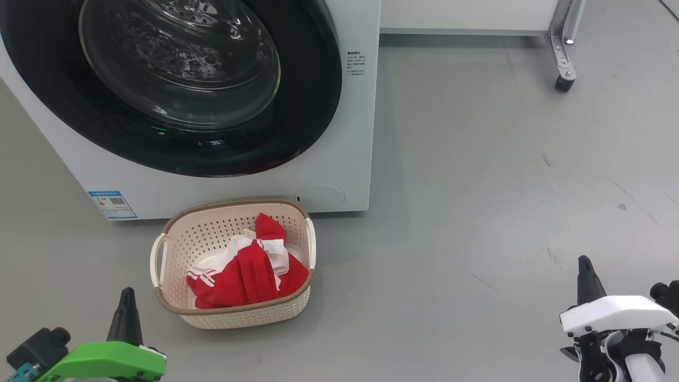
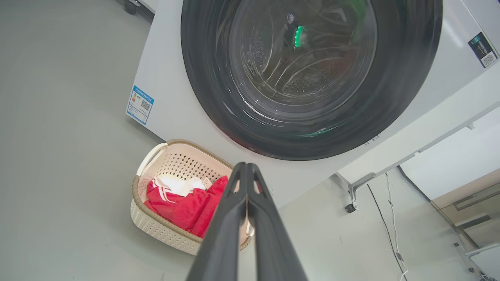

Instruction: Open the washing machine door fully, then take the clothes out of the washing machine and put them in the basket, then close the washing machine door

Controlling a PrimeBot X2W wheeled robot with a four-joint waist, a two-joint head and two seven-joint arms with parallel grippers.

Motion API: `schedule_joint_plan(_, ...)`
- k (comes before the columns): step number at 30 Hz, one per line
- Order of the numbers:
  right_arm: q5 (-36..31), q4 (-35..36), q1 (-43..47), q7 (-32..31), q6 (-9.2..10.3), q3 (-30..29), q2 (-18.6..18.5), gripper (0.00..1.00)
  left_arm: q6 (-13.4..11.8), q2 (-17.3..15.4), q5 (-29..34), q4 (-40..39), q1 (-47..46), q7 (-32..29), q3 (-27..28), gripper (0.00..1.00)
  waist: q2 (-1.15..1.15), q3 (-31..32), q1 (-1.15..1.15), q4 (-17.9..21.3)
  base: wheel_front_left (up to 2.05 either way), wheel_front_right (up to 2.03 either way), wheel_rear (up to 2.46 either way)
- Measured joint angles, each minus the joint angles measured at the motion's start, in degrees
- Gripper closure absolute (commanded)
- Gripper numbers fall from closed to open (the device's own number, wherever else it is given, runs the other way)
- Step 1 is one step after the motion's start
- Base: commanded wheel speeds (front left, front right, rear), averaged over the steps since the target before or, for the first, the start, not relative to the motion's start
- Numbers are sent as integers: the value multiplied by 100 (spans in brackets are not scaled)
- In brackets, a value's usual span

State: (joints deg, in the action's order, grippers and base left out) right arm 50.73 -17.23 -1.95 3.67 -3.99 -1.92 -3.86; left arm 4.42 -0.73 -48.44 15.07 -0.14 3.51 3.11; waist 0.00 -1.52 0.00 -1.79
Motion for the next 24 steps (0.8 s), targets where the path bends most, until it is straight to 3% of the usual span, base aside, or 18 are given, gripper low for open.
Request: schedule_joint_plan(24,1772,25,-110,-447,-124,-287,46,100,118,-22,-1868,55,-126,-453,64,100,0,61,0,79,0,0,0)
